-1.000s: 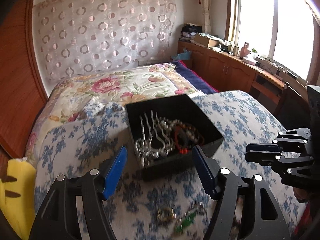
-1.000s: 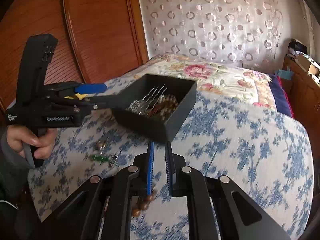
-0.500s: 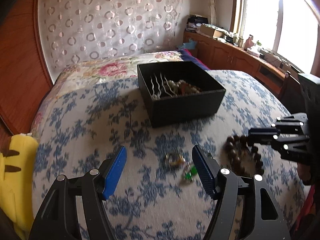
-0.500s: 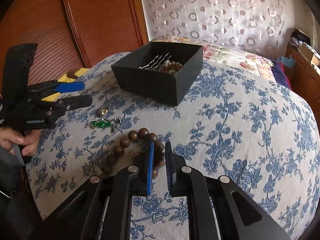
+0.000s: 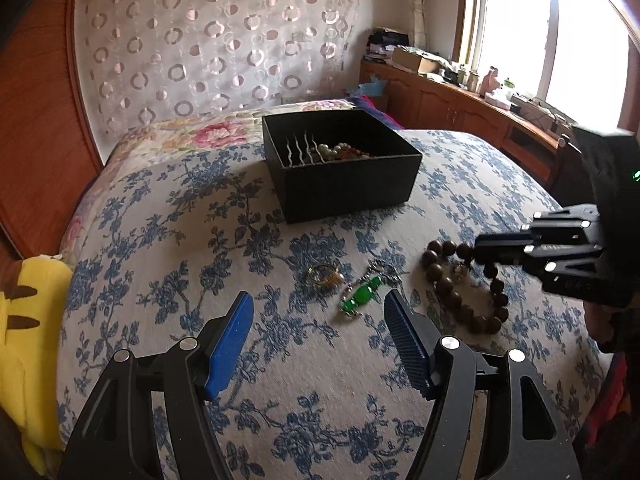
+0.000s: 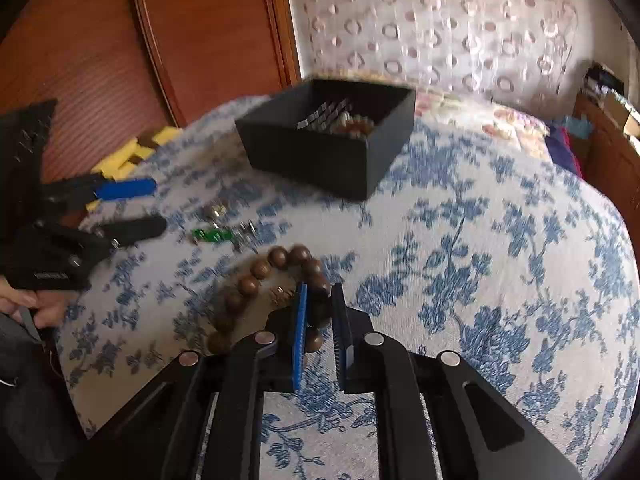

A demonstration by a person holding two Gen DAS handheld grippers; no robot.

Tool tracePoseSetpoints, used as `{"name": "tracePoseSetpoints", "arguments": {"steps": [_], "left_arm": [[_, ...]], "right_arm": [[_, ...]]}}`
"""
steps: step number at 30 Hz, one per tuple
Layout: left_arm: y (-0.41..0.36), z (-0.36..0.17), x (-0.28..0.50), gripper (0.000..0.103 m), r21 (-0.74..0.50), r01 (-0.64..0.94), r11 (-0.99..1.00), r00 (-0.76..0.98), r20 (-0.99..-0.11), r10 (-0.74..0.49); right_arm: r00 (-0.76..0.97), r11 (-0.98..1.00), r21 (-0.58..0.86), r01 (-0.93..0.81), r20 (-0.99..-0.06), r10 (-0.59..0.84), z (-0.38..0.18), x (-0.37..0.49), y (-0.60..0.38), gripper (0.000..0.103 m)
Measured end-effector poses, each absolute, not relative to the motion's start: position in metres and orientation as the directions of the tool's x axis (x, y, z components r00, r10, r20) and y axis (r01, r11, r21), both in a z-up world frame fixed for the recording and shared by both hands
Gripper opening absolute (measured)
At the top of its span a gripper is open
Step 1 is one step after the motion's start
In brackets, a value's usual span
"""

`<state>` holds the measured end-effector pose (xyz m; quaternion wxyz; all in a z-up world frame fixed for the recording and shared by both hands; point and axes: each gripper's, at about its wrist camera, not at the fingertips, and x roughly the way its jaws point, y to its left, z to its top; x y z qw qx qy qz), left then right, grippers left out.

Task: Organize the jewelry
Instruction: 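Grasp the dark wooden bead bracelet with the right tool while the left tool grasps the green earring, then lift the bead bracelet and green earring and carry both over the black box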

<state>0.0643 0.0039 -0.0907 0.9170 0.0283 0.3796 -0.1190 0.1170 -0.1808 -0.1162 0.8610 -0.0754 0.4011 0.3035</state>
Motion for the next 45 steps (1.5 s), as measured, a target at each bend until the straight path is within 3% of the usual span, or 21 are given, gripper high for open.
{"name": "tracePoseSetpoints", "arguments": {"steps": [7,11,15,19,30,45], "left_arm": [[-0.006,-0.097,0.063,0.063,-0.048,0.267,0.962,0.670,-0.708,-0.222],[-0.016,-0.098,0.066,0.042,-0.043,0.304,0.952,0.652,-0.719,-0.241],[-0.028,-0.097,0.072,0.033,-0.023,0.342,0.940,0.643,-0.723,-0.252],[-0.037,-0.099,0.082,0.015,0.004,0.372,0.928,0.617,-0.749,-0.244],[-0.042,-0.108,0.094,0.015,0.057,0.382,0.923,0.591,-0.782,-0.196],[-0.047,-0.109,0.088,0.014,0.045,0.435,0.899,0.566,-0.791,-0.234]], "right_arm": [[0.592,0.815,0.100,-0.571,-0.638,0.493,-0.075,0.100,-0.192,0.013],[0.611,0.818,0.090,-0.568,-0.619,0.493,-0.065,0.095,-0.197,0.013],[0.627,0.824,0.079,-0.561,-0.609,0.485,-0.061,0.092,-0.202,0.013],[0.630,0.828,0.083,-0.555,-0.609,0.483,-0.062,0.091,-0.207,0.013],[0.624,0.827,0.090,-0.554,-0.613,0.484,-0.066,0.092,-0.208,0.013],[0.620,0.825,0.088,-0.559,-0.616,0.486,-0.068,0.092,-0.207,0.013]]}}
